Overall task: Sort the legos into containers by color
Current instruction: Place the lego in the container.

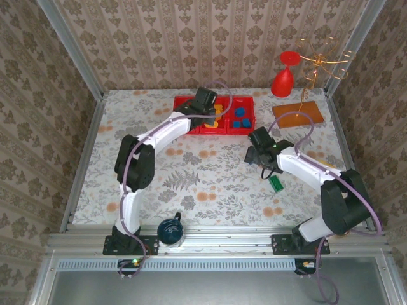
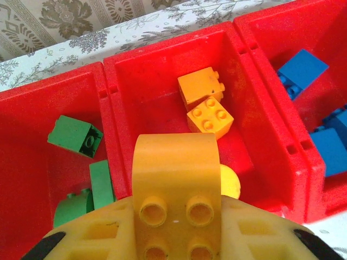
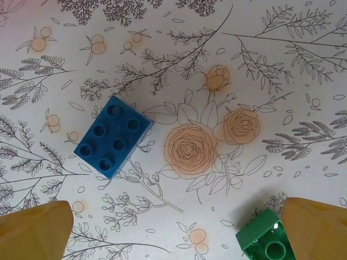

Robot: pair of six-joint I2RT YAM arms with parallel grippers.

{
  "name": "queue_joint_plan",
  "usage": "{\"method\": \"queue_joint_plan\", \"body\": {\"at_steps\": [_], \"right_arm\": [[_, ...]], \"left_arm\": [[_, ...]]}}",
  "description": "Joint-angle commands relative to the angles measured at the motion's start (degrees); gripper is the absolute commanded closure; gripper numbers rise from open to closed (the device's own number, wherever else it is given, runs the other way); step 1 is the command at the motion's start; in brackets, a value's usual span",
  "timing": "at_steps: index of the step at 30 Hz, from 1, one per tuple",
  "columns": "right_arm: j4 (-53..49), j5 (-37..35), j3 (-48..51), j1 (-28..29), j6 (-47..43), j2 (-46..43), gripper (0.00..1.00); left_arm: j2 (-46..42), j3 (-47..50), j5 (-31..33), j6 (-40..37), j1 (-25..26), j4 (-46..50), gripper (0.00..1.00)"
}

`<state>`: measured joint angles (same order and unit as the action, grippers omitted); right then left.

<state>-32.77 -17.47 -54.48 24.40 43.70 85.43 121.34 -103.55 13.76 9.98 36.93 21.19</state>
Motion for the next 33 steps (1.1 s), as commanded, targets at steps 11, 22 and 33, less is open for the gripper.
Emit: {"method": "queue_joint_plan", "body": {"at_steps": [11,22,33], "right_arm": [[0.6,0.6,-4.5,1.3,1.0,7.1,0.00],[1.7,1.3,-5.3,1.5,0.9,10.0,0.00],[1.7,1.8,-6.4,2.1,1.4,12.3,0.00]], "left_arm": [[9.7,-15.5,1.6,-1.9,-2.4,1.9,0.68],[14.2,-21.5,2.3,-2.1,-3.0,4.5,0.63],[12.8,-21.7,3.1,-2.1,-3.1,5.2,0.54]]}}
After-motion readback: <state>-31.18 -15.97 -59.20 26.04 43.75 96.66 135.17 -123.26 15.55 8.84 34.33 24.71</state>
